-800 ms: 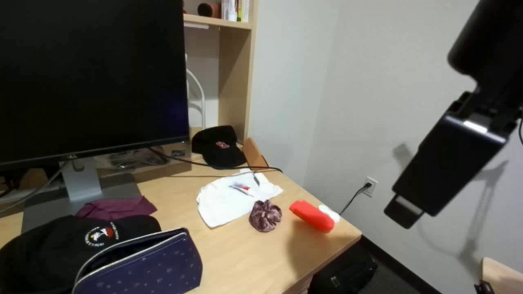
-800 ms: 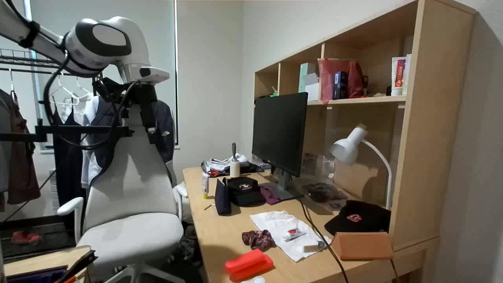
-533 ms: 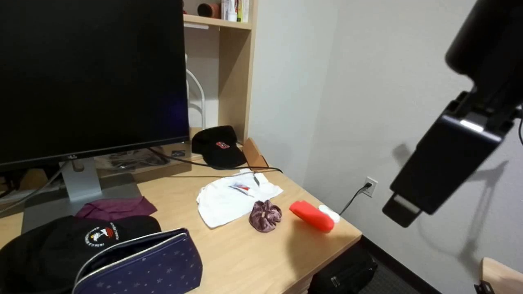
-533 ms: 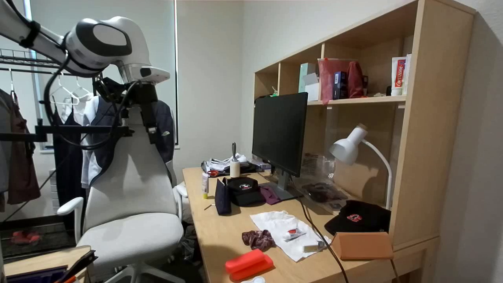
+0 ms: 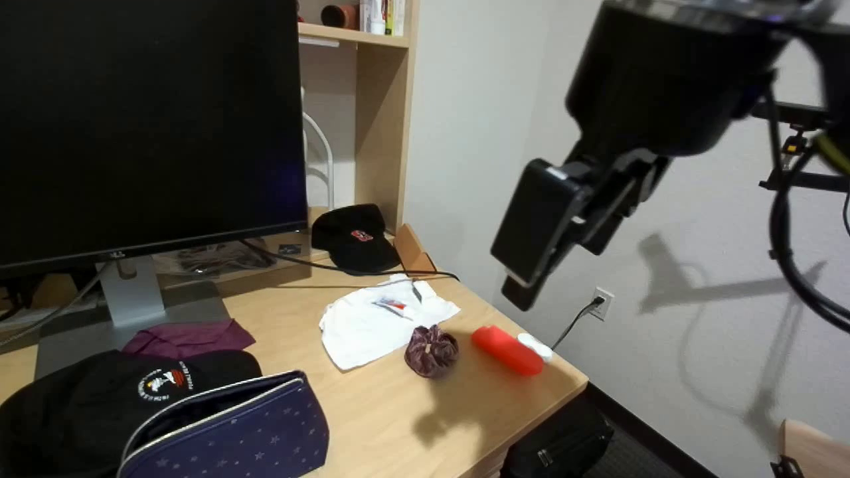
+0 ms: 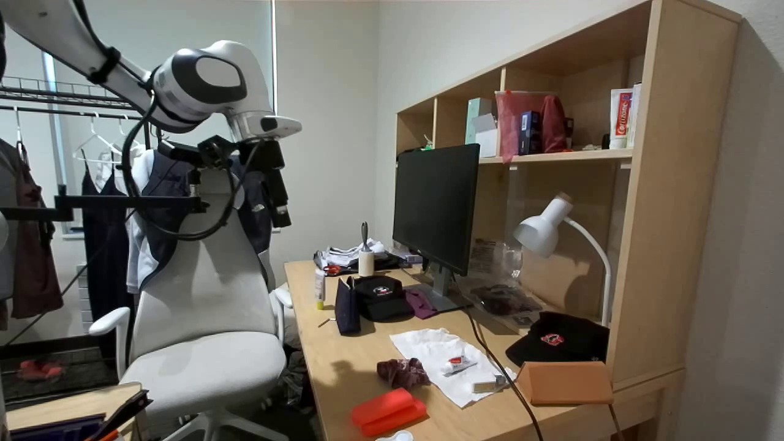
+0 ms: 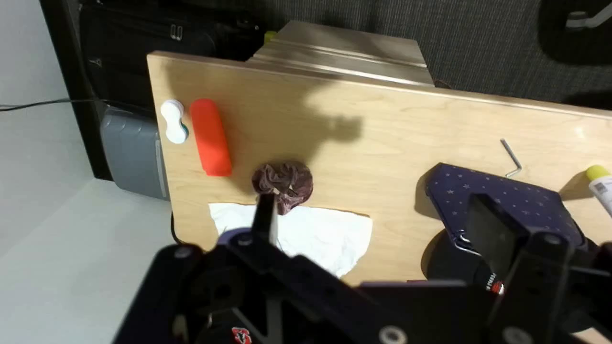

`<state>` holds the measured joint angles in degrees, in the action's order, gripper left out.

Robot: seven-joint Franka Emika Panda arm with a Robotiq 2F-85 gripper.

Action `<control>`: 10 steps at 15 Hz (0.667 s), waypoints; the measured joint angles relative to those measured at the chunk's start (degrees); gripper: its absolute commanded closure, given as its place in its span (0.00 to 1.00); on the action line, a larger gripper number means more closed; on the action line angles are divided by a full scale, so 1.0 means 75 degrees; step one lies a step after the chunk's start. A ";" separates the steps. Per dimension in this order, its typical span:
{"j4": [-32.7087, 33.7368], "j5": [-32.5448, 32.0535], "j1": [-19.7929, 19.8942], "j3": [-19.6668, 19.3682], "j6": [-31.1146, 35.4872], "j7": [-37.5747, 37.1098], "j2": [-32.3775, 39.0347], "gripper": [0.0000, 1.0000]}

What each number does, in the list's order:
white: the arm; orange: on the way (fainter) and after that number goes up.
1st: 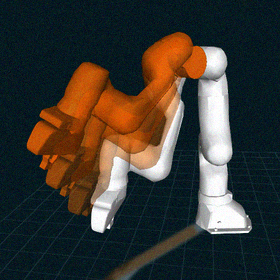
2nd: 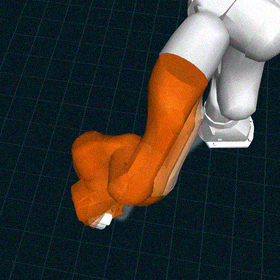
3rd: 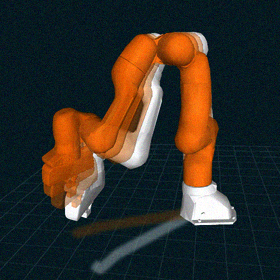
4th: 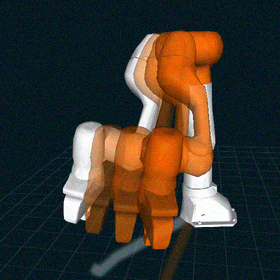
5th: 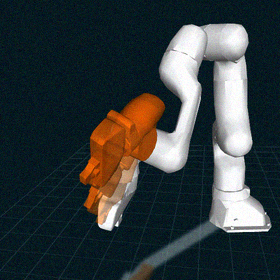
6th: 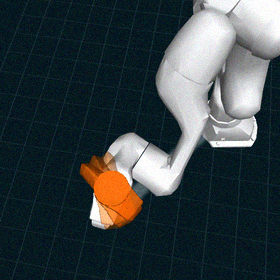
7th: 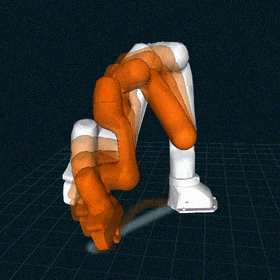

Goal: Move the white and yellow tube on the left to the right side of the desk

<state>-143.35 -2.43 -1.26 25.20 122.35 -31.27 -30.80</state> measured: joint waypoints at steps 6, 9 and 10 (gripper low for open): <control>0.2090 -0.0665 -0.0276 -0.0351 0.0402 0.1342 0.2458 0.00; 0.3122 -0.1085 -0.0581 -0.0534 -0.0096 0.1818 0.3332 0.00; 0.3282 -0.1123 -0.0629 -0.0555 -0.0191 0.1856 0.3452 0.00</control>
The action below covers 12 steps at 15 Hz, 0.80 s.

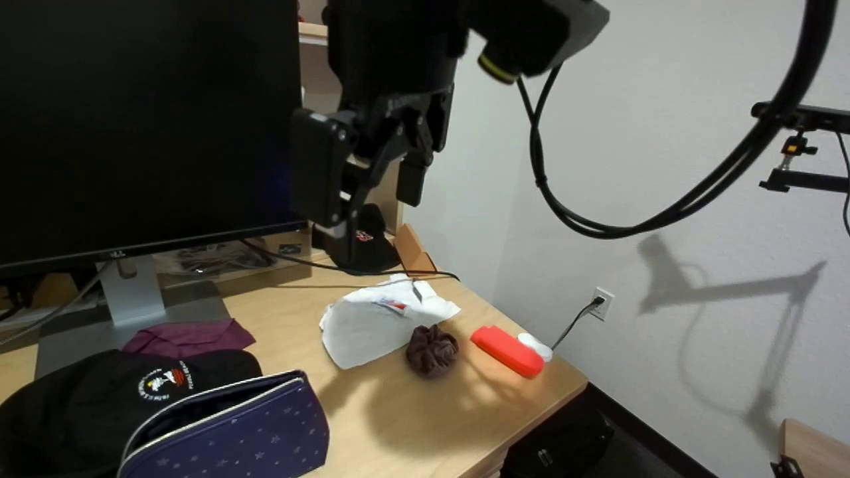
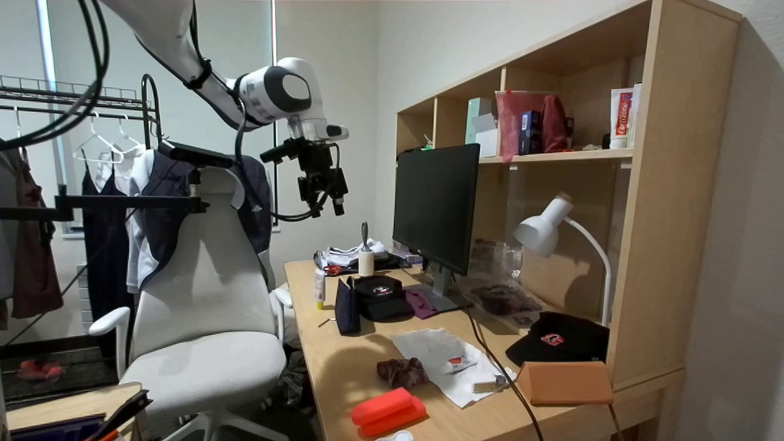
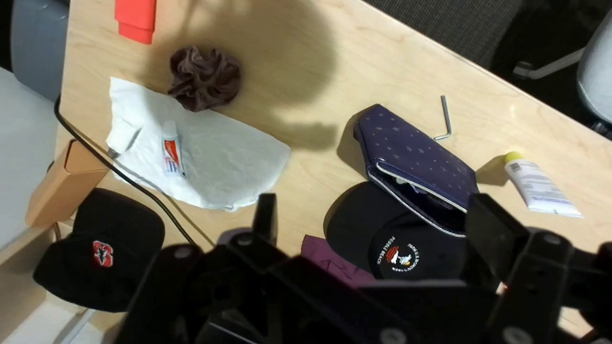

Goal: Move the white and yellow tube on the left to the right side of the desk

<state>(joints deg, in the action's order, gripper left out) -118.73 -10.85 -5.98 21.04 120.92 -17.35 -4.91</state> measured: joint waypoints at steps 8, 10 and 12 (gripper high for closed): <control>0.0277 -0.0010 -0.0541 -0.0399 0.0131 0.1186 0.0415 0.00; 0.0594 -0.0010 -0.0707 -0.0427 0.0446 0.1790 0.0925 0.00; 0.1000 -0.0010 -0.0919 -0.0430 0.0685 0.2341 0.1567 0.00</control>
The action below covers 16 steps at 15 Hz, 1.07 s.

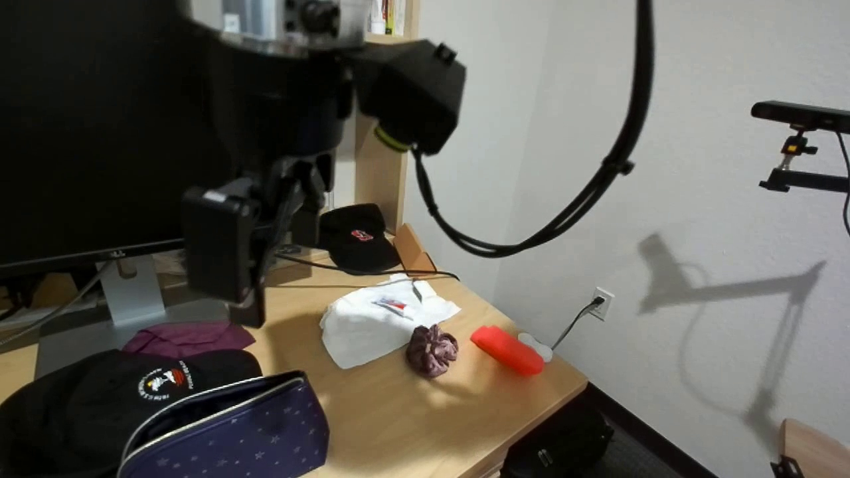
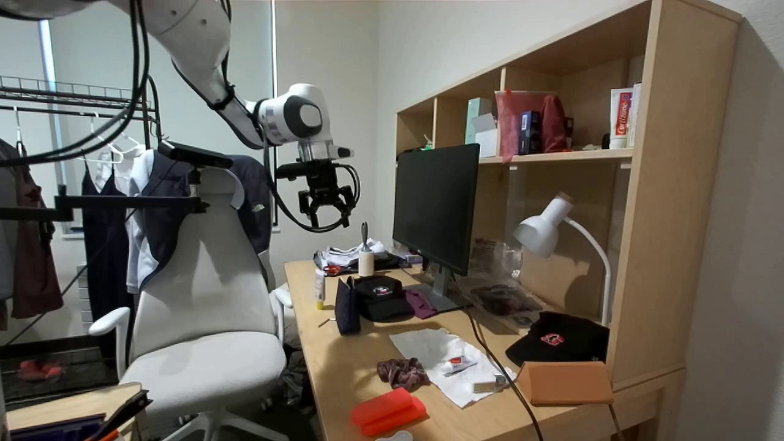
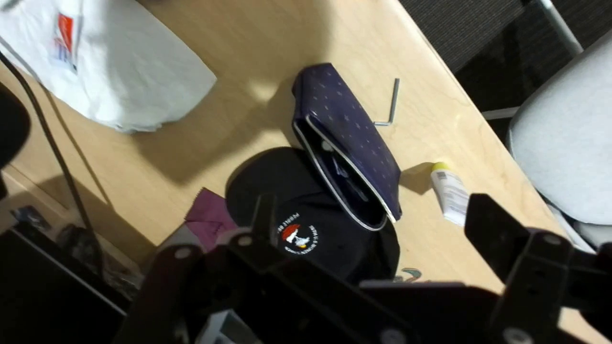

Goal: Move the white and yellow tube on the left to the right side of the desk

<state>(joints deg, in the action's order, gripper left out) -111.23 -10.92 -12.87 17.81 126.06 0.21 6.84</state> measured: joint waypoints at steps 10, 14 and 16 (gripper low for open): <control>0.1341 0.0000 -0.0621 0.0027 0.0245 0.2497 0.1619 0.00; 0.1326 0.0261 -0.0601 0.0022 0.0251 0.2554 0.1615 0.00; 0.1327 0.0350 -0.0596 0.0077 0.0253 0.3046 0.1671 0.00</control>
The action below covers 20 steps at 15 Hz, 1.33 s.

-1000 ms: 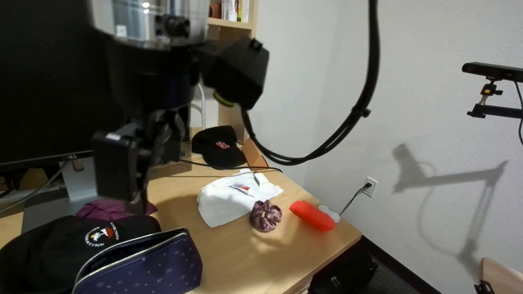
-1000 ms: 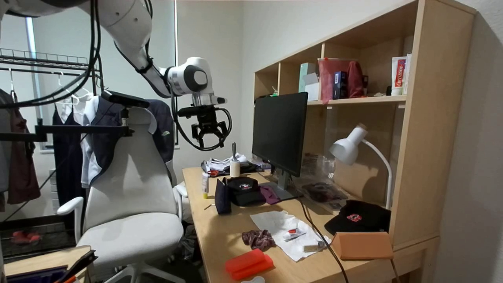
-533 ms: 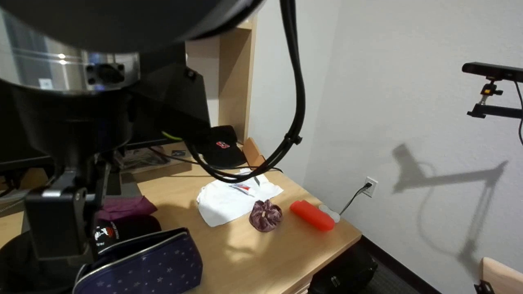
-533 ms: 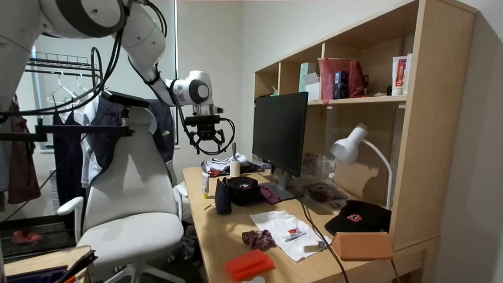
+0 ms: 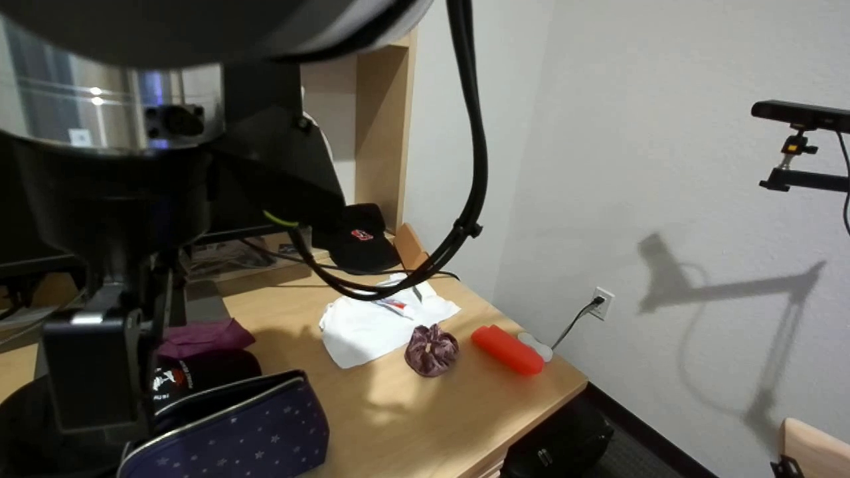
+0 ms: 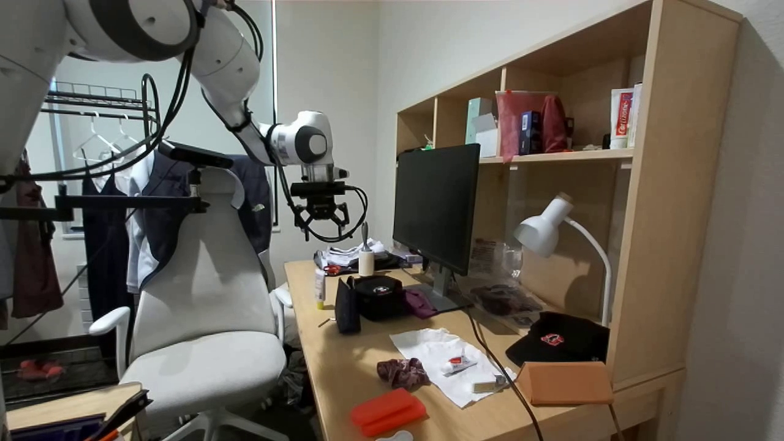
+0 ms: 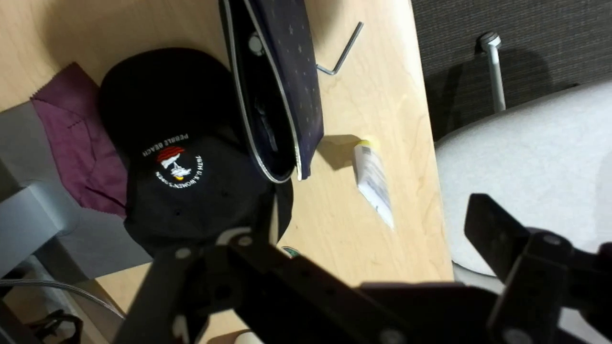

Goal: Move the white and yellow tube on the left to the right side of the desk

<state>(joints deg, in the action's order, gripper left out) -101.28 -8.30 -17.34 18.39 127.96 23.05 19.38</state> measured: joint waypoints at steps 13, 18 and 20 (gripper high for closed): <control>0.1524 0.0052 -0.0049 0.0449 -0.0566 0.3879 0.1830 0.00; 0.2086 0.0054 -0.0088 0.0449 -0.0796 0.4956 0.2249 0.00; 0.2293 0.0160 -0.0120 0.0454 -0.0818 0.5147 0.2406 0.00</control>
<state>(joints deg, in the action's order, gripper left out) -84.09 -7.09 -18.24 21.79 121.83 61.66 37.42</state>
